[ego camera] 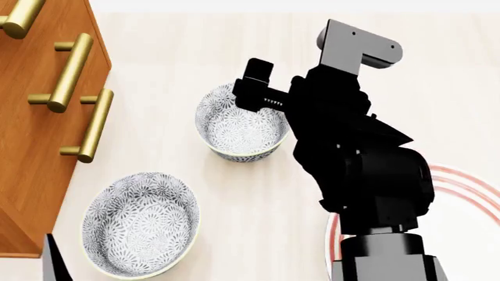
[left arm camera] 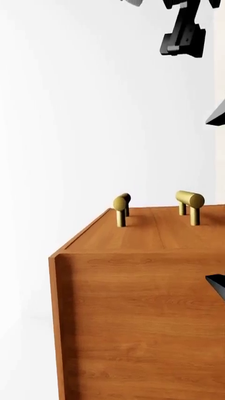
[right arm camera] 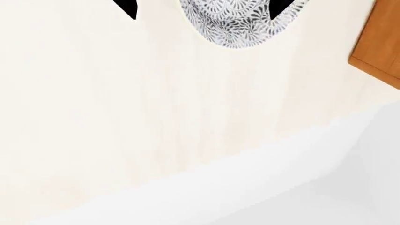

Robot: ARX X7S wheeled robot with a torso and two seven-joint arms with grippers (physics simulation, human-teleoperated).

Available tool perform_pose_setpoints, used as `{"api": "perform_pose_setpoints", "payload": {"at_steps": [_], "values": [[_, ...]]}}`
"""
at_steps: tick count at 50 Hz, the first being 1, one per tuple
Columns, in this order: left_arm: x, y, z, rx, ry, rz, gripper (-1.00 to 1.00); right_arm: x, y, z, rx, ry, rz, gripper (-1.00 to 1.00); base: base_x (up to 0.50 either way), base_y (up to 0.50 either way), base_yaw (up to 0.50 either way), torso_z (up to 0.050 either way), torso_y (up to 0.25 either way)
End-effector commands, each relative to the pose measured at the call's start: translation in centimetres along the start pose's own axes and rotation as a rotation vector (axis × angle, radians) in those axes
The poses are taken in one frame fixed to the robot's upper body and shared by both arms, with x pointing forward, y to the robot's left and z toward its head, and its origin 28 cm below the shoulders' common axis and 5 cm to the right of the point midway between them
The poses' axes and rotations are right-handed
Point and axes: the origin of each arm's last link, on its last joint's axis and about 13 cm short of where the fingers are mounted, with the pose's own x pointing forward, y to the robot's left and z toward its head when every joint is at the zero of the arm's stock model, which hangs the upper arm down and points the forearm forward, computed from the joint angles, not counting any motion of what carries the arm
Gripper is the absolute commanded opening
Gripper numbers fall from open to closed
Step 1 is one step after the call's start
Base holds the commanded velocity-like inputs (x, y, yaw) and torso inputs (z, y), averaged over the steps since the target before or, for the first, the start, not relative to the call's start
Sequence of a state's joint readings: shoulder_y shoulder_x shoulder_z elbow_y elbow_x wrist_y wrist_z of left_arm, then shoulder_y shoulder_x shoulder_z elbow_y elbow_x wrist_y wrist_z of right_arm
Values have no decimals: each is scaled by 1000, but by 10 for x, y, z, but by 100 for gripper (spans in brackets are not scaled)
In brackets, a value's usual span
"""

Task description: Pick up the bowl and put it in the front on the plate.

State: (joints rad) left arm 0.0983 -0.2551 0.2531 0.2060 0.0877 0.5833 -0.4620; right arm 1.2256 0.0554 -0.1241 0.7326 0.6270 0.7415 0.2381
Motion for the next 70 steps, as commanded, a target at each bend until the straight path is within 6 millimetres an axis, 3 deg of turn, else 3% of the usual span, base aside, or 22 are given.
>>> {"api": "perform_pose_setpoints", "payload": {"at_steps": [1,28,70], "values": [[0,0,1,4,-2,-9,100,1,3,-7,30,25,22,100,0,0,0,0,0],[-1,-1,0,1,2,-18,100,0,3,-15,151,64,25,100,0,0,0,0,0],[-2,-1,-1,-1,16,-22,100,3,-3,-34,145,97,9,100,0,0,0,0,0]]}}
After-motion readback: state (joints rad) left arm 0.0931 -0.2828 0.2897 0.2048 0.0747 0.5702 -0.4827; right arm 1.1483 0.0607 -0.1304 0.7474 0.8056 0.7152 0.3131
